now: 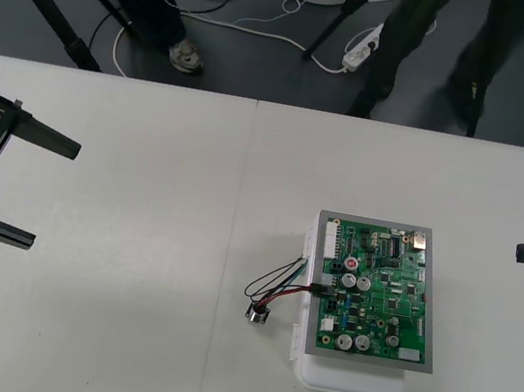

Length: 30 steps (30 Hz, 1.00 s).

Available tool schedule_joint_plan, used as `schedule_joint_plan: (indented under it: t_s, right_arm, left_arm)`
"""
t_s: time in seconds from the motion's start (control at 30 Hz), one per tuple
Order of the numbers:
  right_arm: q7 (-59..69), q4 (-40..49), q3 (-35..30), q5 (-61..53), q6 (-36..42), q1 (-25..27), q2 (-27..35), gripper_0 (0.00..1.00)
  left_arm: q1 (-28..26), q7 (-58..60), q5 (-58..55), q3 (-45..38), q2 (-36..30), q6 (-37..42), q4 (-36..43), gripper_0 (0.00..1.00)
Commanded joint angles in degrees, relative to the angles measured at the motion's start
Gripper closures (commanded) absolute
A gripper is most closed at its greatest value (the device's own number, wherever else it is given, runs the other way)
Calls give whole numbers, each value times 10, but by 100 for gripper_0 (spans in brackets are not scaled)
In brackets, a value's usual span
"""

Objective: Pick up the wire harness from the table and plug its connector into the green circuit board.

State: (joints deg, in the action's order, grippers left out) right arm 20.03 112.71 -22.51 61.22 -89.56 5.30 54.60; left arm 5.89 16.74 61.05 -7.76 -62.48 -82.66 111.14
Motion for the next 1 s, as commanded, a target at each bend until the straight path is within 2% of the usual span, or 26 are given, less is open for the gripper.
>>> schedule_joint_plan:
  t_s: [0.03, 1.0]
  right_arm:
    - [-26, 14, 0, 2, -4, 8, -3, 0]
    - [-26, 14, 0, 2, -4, 8, -3, 0]
  left_arm:
    - [-9, 17, 2, -16, -21, -20, 8, 0]
    - [-9, 17, 2, -16, -21, -20, 8, 0]
